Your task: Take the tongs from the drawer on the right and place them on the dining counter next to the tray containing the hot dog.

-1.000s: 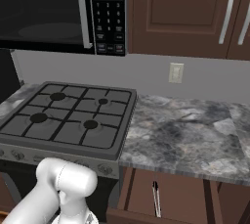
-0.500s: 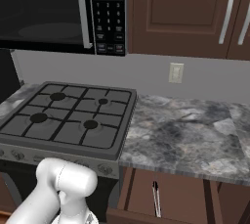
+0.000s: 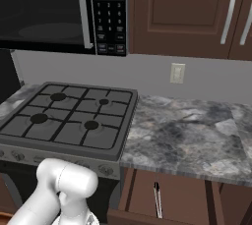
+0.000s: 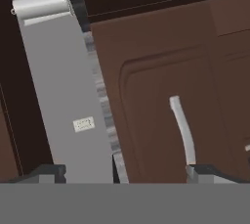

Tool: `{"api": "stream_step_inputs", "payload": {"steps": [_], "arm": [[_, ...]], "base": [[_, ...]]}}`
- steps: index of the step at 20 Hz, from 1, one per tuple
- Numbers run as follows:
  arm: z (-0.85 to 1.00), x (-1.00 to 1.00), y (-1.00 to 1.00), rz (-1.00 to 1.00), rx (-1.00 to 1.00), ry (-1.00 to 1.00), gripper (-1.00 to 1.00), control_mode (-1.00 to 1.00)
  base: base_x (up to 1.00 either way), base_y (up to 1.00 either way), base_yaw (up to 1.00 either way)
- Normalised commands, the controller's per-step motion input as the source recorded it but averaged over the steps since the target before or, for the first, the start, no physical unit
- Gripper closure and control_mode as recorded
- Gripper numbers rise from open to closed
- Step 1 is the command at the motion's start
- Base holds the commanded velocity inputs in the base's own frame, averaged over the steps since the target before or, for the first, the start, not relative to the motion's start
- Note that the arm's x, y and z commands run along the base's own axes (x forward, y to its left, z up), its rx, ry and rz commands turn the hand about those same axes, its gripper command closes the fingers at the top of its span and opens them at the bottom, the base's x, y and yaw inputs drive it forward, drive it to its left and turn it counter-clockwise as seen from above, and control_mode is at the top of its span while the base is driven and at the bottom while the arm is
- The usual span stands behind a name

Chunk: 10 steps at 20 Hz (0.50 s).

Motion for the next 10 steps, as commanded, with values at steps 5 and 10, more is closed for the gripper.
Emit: {"api": "stream_step_inputs", "payload": {"steps": [5,10], "arm": [[0.75,-0.34,0.0,0.0,0.0,-0.01,-1.0,-1.0],[0.72,-0.2,0.0,0.0,0.0,0.0,-1.0,-1.0]], "base": [[0.0,0.0,0.0],[0.0,0.0,0.0]]}}
